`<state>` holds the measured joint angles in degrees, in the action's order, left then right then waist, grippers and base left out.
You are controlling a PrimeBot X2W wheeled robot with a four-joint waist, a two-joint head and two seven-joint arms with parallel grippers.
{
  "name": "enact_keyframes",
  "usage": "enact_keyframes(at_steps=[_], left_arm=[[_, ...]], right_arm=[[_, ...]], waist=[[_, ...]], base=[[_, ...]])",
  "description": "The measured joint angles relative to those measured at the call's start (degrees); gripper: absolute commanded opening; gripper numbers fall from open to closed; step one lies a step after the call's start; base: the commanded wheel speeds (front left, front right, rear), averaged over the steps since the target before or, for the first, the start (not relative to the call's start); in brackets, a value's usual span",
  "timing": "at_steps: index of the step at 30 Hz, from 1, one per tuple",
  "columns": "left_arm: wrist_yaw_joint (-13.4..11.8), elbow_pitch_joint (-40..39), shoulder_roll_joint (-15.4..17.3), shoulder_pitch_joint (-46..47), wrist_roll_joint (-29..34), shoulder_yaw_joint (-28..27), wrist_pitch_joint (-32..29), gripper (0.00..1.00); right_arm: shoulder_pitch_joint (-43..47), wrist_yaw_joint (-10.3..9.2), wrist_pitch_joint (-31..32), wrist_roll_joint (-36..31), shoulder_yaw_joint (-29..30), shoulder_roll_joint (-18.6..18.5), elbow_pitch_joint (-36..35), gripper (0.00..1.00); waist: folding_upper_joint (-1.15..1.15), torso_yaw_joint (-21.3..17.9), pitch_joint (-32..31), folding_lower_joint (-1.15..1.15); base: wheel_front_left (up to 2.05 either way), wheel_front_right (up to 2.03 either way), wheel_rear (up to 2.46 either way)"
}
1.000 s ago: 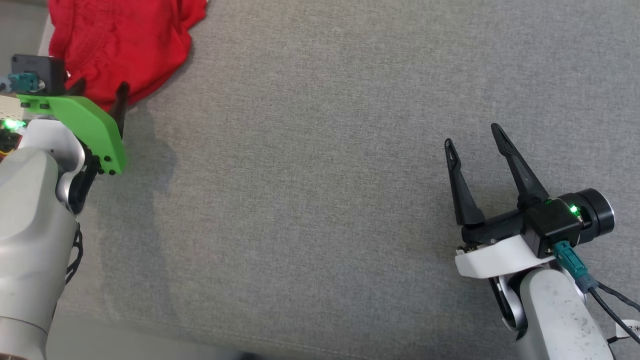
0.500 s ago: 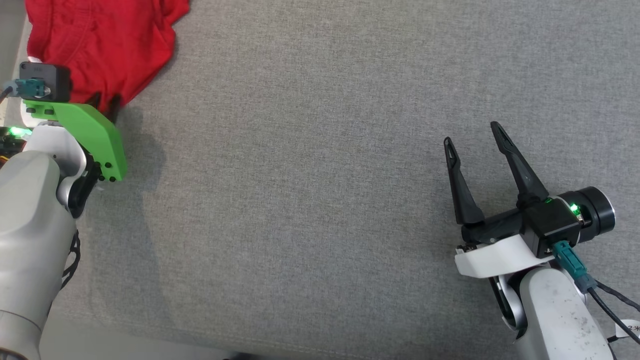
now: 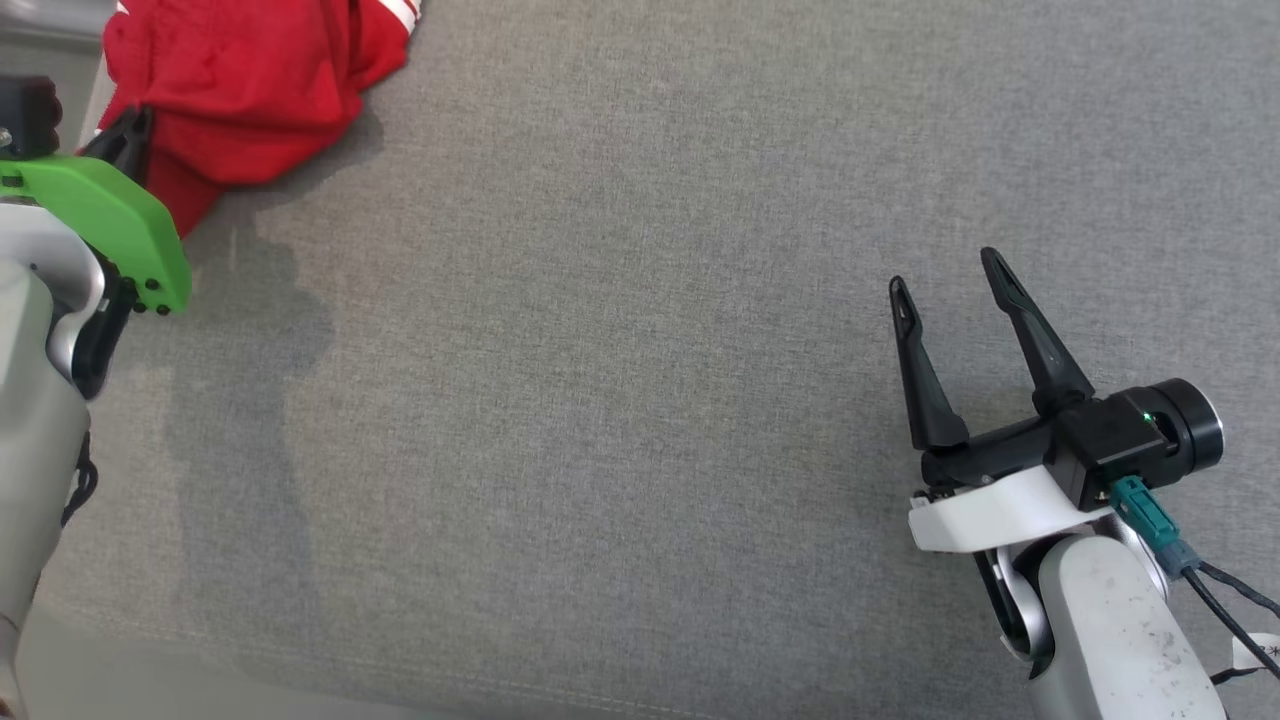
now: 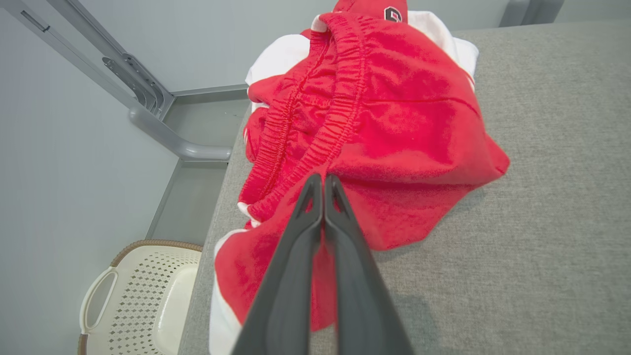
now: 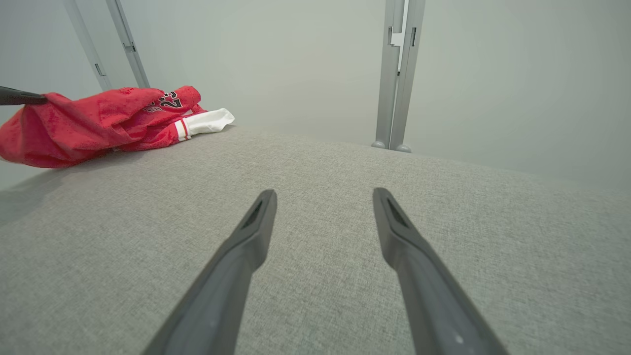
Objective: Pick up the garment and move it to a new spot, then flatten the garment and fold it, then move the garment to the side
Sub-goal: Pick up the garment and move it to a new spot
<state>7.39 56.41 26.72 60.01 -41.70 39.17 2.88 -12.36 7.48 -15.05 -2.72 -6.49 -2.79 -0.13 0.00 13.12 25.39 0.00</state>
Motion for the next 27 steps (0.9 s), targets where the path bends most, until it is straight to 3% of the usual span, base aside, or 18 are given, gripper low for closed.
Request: enact_keyframes(at_steps=[8, 18, 27], left_arm=[[0.0, -3.8, 2.6, 3.4, 1.6, 3.9, 1.3, 0.00], [0.0, -12.7, 3.2, 6.8, 2.9, 9.4, -0.6, 0.00], [-1.4, -22.0, -2.0, 8.2, 2.0, 10.5, -3.3, 0.00]], right_arm=[[0.9, 0.00, 0.0, 3.6, 0.6, 0.0, 0.9, 1.00], [4.0, 0.00, 0.0, 7.1, 2.6, 0.0, 1.2, 1.00], [6.0, 0.00, 0.0, 9.3, 3.6, 0.0, 1.2, 1.00]], waist=[[0.00, -1.0, -5.7, 0.00], [0.00, -5.0, -12.9, 0.00], [0.00, -11.5, -16.8, 0.00]], base=[[0.00, 0.00, 0.00], [0.00, 0.00, 0.00], [0.00, 0.00, 0.00]])
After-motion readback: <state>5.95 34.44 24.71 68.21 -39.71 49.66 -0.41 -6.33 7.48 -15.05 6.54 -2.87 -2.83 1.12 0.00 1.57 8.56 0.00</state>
